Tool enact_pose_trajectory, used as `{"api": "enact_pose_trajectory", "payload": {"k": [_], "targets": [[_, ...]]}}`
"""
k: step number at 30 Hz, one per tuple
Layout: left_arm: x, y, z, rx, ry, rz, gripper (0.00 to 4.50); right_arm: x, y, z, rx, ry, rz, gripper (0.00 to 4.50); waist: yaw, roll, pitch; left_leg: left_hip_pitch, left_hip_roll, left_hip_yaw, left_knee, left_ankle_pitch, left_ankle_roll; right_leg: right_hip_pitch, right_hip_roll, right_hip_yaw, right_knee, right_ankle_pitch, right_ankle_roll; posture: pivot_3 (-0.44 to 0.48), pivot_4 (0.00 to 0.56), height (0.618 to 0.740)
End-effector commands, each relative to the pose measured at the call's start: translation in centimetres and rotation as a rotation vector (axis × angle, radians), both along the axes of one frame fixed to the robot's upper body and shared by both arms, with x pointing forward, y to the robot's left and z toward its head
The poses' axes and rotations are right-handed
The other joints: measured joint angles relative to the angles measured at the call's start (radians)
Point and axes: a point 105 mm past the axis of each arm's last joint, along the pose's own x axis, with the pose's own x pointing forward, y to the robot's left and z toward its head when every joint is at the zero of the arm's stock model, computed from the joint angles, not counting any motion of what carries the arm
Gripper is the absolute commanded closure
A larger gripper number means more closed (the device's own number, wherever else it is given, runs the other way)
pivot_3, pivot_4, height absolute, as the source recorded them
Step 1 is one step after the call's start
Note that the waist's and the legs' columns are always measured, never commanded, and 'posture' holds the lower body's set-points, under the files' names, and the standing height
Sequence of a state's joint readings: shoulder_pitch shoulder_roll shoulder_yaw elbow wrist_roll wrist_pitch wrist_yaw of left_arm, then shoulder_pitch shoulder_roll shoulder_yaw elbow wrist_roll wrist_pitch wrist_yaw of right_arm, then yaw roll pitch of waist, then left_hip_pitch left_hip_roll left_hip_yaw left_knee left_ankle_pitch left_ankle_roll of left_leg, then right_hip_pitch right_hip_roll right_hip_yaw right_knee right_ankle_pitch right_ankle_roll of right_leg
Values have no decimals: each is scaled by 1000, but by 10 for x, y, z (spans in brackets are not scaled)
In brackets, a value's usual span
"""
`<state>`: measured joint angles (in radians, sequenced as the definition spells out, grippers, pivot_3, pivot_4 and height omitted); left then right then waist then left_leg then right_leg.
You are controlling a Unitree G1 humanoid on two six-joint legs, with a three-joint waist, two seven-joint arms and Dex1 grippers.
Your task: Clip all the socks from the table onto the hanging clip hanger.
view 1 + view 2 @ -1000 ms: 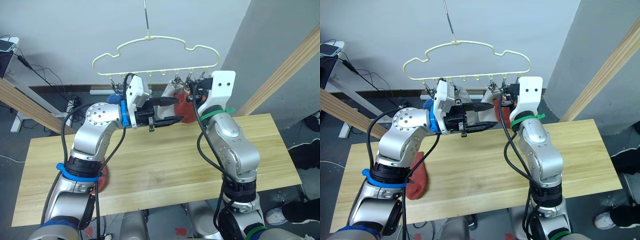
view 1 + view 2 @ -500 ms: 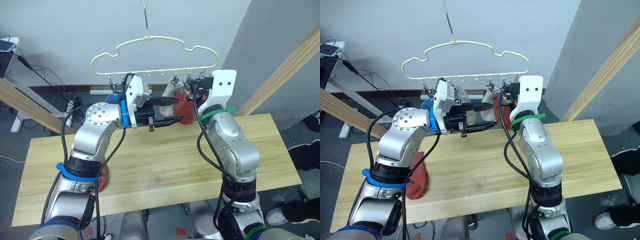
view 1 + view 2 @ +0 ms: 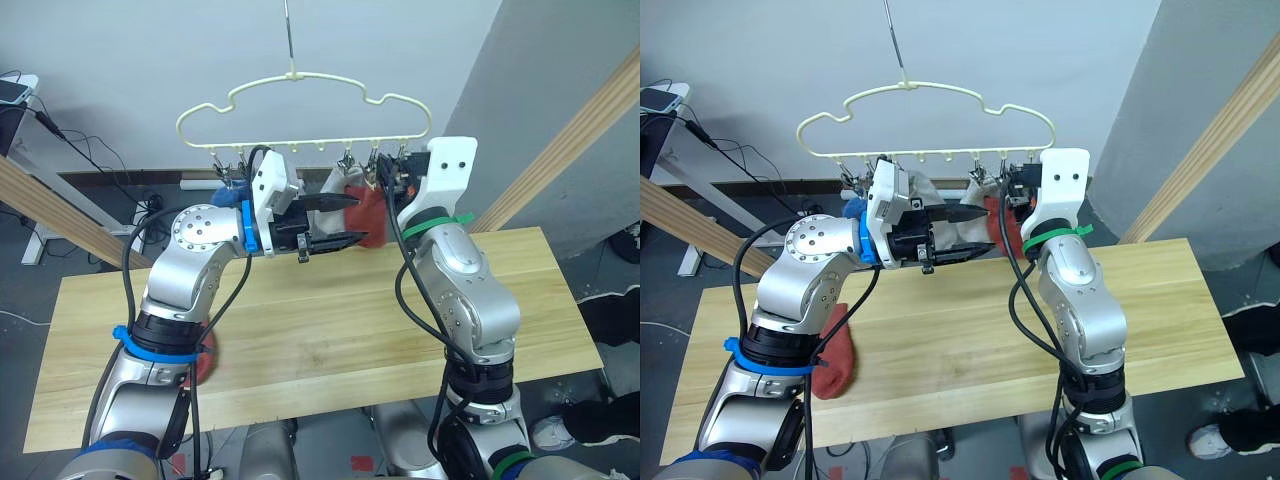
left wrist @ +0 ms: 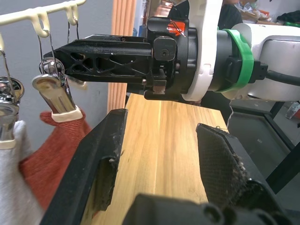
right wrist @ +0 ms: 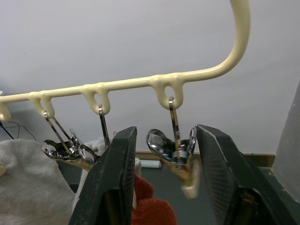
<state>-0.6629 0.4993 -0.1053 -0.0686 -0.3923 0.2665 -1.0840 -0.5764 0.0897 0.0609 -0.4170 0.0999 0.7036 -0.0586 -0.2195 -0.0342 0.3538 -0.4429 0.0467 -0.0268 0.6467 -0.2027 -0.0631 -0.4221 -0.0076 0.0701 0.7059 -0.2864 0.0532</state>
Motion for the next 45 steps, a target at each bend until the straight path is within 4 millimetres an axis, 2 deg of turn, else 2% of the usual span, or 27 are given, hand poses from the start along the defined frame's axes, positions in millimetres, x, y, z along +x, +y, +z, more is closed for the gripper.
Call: {"api": "enact_pose_trajectory", "payload": {"k": [1,22,25,28,30,35,39,42,44,45], "targets": [[-4,-2,11,-7,-53,-22,1839,-6,3,12,7,-57,16,2380,0,0,0,0,0,0,0,0,0,0,0,0,0,0,0,-325,291,732],[-4,-2,11,-4,-59,-21,1839,-2,7,15,-2,-76,44,2380,0,0,0,0,0,0,0,0,0,0,0,0,1,0,0,-319,290,732],[-4,-2,11,-5,-59,-22,1839,-1,7,16,-1,-79,43,2978,0,0,0,0,0,0,0,0,0,0,0,0,1,0,0,-319,290,732],[-4,-2,12,-4,-59,-22,1839,-1,7,17,-2,-82,42,3996,0,0,0,0,0,0,0,0,0,0,0,0,1,0,0,-319,290,732],[-4,-1,11,-2,-57,-21,1839,-1,8,16,-2,-83,42,4494,0,0,-1,0,0,0,0,0,0,0,0,0,1,0,0,-321,283,732],[-4,1,7,-5,-38,-2,1839,-1,7,16,-6,-83,41,4494,0,0,-2,1,0,0,0,0,0,0,0,0,1,0,0,-321,282,732],[-3,9,-8,-22,-11,86,1839,-1,6,16,-9,-84,41,4494,-2,0,-3,1,0,0,0,0,0,0,0,1,1,0,0,-321,283,732],[5,25,-24,-38,-29,250,1839,-1,6,16,-10,-84,41,4494,-2,0,-3,2,0,0,0,1,0,0,0,1,2,0,0,-320,283,732],[14,42,-32,-73,-25,409,1839,-1,6,16,-12,-85,43,4494,-2,-1,-3,2,0,0,0,1,0,0,0,1,3,0,0,-320,283,732],[17,53,-36,-101,-17,497,1673,-1,5,16,-13,-84,43,4499,-2,-1,-3,2,0,0,0,1,0,0,0,1,3,0,0,-319,285,732]]}}
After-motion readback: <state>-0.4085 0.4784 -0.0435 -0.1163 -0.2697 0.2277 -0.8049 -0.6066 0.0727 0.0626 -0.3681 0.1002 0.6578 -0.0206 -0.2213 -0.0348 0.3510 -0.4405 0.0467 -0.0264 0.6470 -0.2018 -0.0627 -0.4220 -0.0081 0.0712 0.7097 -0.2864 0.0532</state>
